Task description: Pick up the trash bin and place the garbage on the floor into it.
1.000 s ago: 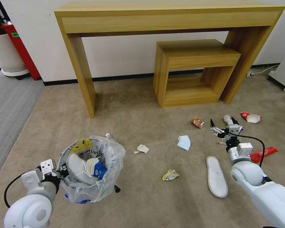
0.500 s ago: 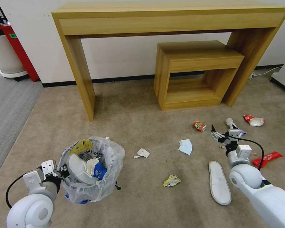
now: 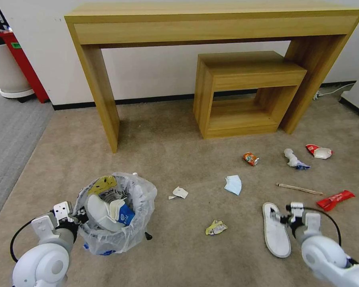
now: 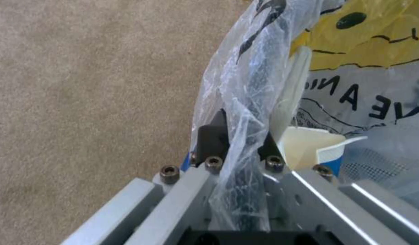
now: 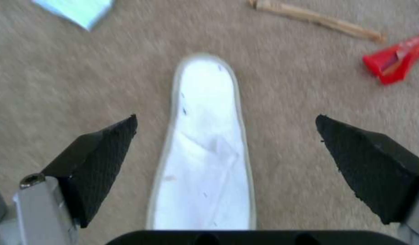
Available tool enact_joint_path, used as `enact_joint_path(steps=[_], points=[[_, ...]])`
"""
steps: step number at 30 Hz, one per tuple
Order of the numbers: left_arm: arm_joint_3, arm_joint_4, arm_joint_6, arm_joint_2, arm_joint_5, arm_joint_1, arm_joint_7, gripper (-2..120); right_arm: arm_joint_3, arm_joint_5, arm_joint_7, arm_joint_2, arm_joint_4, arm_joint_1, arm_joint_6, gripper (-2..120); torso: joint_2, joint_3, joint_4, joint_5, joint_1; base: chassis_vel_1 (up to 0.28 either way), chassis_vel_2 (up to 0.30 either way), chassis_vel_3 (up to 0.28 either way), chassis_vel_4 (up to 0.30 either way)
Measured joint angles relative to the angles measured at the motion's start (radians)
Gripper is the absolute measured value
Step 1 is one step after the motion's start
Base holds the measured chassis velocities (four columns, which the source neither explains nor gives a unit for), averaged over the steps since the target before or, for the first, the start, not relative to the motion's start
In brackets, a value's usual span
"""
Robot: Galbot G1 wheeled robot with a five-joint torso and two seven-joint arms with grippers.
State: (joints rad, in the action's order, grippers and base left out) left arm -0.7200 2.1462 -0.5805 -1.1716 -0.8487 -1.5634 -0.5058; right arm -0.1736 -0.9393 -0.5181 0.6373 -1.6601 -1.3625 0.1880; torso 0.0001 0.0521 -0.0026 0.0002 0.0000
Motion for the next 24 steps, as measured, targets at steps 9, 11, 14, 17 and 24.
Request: enact_joint_path(steps=[9, 11, 14, 17, 24], points=[[-0.005, -0.001, 0.008, 0.004, 0.001, -0.008, 0.003, 1, 0.002, 0.030, 0.001, 0.085, 0.092, -0.021, -0.040, 100, 0.000, 0.000, -0.0001, -0.0001, 0.000, 0.000, 0.000, 0.000, 0.000], [-0.006, -0.001, 0.010, 0.005, 0.001, -0.009, 0.005, 1, 0.000, 0.045, 0.006, 0.106, 0.129, -0.022, -0.057, 100, 0.000, 0.000, -0.0001, -0.0002, 0.000, 0.000, 0.000, 0.000, 0.000], [-0.006, -0.003, 0.012, 0.007, 0.001, -0.010, 0.005, 1, 0.003, 0.060, 0.012, 0.125, 0.168, -0.014, -0.072, 100, 0.000, 0.000, -0.0002, -0.0002, 0.000, 0.000, 0.000, 0.000, 0.000], [-0.006, -0.003, 0.015, 0.008, 0.001, -0.012, 0.007, 1, 0.013, 0.078, 0.023, 0.144, 0.211, 0.006, -0.091, 97, 0.000, 0.000, -0.0002, -0.0002, 0.000, 0.000, 0.000, 0.000, 0.000], [-0.007, -0.006, 0.026, 0.009, 0.002, -0.019, 0.009, 1, 0.073, 0.121, 0.073, 0.208, 0.325, 0.109, -0.137, 93, 0.000, 0.000, 0.0001, -0.0004, 0.000, 0.000, 0.000, 0.000, 0.000]])
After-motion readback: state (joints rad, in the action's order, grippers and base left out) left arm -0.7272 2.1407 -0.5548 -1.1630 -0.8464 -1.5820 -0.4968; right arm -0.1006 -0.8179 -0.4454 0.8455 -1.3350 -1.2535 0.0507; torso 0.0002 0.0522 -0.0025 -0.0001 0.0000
